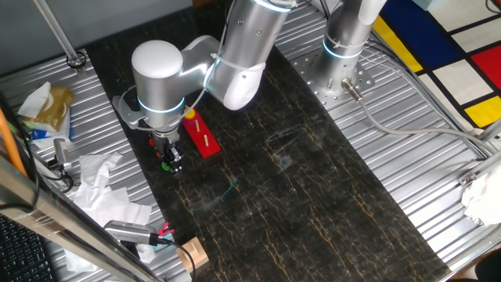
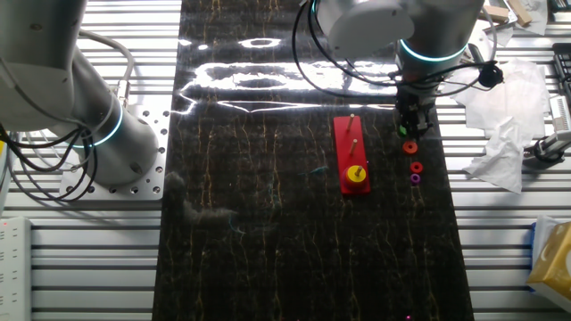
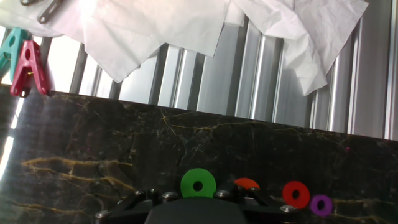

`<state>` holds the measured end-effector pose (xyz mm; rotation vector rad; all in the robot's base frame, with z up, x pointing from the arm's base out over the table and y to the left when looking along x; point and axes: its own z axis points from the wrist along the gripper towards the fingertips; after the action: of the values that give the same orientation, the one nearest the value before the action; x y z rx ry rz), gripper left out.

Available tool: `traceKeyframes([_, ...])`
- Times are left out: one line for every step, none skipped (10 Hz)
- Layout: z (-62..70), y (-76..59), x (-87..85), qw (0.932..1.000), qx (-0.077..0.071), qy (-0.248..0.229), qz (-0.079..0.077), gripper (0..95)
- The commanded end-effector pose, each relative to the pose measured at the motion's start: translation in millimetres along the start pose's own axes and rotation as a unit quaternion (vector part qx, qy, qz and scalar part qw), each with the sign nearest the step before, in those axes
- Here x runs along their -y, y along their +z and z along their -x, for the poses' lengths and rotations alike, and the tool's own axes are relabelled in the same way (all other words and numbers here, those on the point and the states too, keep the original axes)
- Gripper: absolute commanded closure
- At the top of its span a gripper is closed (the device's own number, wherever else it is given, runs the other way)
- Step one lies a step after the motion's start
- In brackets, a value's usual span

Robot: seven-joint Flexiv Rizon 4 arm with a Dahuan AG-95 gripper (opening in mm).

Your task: Take out one Hanoi block and throw it aside

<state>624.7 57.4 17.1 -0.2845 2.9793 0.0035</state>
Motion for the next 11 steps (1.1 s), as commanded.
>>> traceKeyframes([0.0, -0.1, 0.1, 1.0, -0.002, -0.006, -0.007, 76.0])
traceKeyframes([0.0, -0.5, 0.1, 0.9999, -0.002, -0.007, -0.009, 76.0])
traceKeyframes([0.0, -4.5, -0.5, 0.9999, -0.005, -0.007, -0.013, 95.0])
traceKeyframes([0.1, -7.1, -0.9, 0.9999, -0.006, -0.004, -0.013, 95.0])
traceKeyframes([0.0, -9.5, -1.2, 0.9999, -0.007, -0.003, -0.013, 95.0])
traceKeyframes([0.0, -11.5, -1.5, 0.9999, -0.007, -0.002, -0.014, 95.0])
traceKeyframes([0.0, -14.1, -1.9, 0.9999, -0.007, 0.0, -0.013, 95.0])
traceKeyframes([-0.2, -16.1, -2.2, 0.9999, -0.008, 0.001, -0.013, 95.0])
traceKeyframes([-0.4, -18.6, -2.6, 0.9999, -0.008, 0.001, -0.014, 95.0])
traceKeyframes([-1.1, -21.9, -3.0, 0.9999, -0.009, 0.001, -0.014, 95.0])
traceKeyframes([-2.2, -24.3, -3.1, 0.9998, -0.012, 0.001, -0.018, 95.0])
